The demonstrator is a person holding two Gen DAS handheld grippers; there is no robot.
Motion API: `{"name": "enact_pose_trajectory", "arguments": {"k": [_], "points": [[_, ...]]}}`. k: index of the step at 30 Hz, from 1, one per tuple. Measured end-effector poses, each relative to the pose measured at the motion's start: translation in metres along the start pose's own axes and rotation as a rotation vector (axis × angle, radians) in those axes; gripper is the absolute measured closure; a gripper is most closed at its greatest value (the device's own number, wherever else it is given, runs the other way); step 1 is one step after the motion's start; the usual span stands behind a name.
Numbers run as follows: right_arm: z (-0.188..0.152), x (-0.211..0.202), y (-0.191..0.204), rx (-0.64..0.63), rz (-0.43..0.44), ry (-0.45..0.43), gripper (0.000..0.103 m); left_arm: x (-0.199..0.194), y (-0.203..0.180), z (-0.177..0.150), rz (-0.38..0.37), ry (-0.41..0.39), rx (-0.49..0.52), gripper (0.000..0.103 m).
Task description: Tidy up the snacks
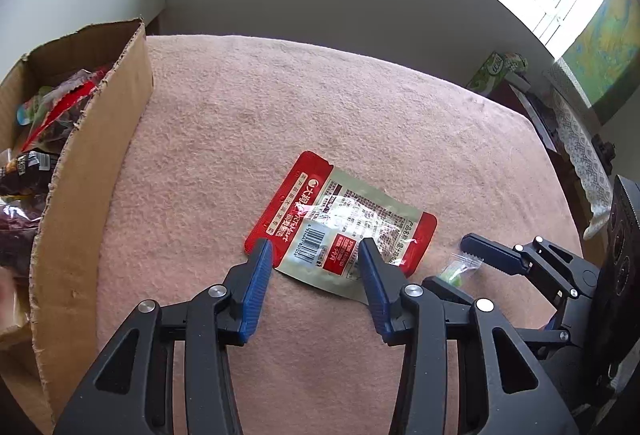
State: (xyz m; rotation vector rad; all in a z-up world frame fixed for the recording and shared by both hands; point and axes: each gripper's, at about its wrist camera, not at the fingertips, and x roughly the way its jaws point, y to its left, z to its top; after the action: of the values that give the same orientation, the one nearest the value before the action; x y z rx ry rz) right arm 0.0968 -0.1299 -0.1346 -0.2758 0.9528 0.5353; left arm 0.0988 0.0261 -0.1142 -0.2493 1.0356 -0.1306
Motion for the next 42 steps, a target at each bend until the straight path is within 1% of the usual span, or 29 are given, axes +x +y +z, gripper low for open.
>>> {"name": "enact_pose_trajectory", "arguments": {"k": [4, 6, 9, 12, 13, 14, 16, 17, 20, 23, 27, 31, 35, 38, 40, 42], "points": [[-0.001, -0.002, -0.019, 0.033, -0.017, -0.001, 0.049, -0.008, 0.007, -0.007, -0.013, 0.005, -0.009, 0.060], [-0.002, -0.003, -0.024, 0.038, -0.054, -0.004, 0.049, -0.010, 0.011, -0.010, -0.013, 0.004, -0.024, 0.060], [-0.004, -0.005, -0.025, 0.040, -0.055, -0.005, 0.049, -0.009, 0.013, -0.007, -0.016, 0.001, -0.027, 0.059], [-0.005, -0.007, -0.025, 0.036, -0.060, -0.006, 0.049, -0.006, 0.004, -0.007, -0.032, 0.025, -0.003, 0.049], [-0.005, -0.007, -0.025, 0.041, -0.055, -0.005, 0.049, -0.004, -0.001, -0.009, -0.035, 0.039, 0.000, 0.049], [-0.004, -0.007, -0.026, 0.045, -0.050, -0.004, 0.049, -0.004, -0.003, -0.011, -0.041, 0.052, -0.010, 0.048], [-0.004, -0.008, -0.027, 0.049, -0.046, -0.005, 0.049, -0.004, -0.002, -0.012, -0.060, 0.067, -0.036, 0.042], [-0.004, -0.008, -0.027, 0.049, -0.048, -0.006, 0.049, -0.005, 0.000, -0.011, -0.068, 0.073, -0.041, 0.041], [-0.003, -0.009, -0.026, 0.050, -0.050, -0.006, 0.049, 0.002, 0.004, 0.003, -0.055, 0.079, -0.065, 0.041], [-0.002, -0.009, -0.030, 0.066, -0.037, -0.004, 0.049, 0.015, 0.002, 0.020, -0.027, 0.084, -0.064, 0.041], [-0.006, -0.011, -0.035, 0.081, -0.048, -0.004, 0.049, 0.029, -0.012, 0.036, -0.005, 0.098, -0.026, 0.039], [-0.010, -0.014, -0.038, 0.089, -0.054, -0.006, 0.049, 0.037, -0.033, 0.041, 0.030, 0.109, 0.038, 0.039], [-0.013, -0.016, -0.039, 0.088, -0.059, -0.007, 0.049, 0.038, -0.051, 0.035, 0.020, 0.097, 0.083, 0.037], [-0.014, -0.019, -0.044, 0.085, -0.059, -0.001, 0.049, 0.040, -0.062, 0.027, 0.060, 0.090, 0.146, 0.037], [-0.016, -0.022, -0.048, 0.084, -0.059, -0.002, 0.046, 0.040, -0.068, 0.022, 0.084, 0.076, 0.184, 0.037], [-0.017, -0.024, -0.055, 0.103, -0.047, -0.003, 0.045, 0.039, -0.072, 0.020, 0.098, 0.068, 0.213, 0.036]]}}
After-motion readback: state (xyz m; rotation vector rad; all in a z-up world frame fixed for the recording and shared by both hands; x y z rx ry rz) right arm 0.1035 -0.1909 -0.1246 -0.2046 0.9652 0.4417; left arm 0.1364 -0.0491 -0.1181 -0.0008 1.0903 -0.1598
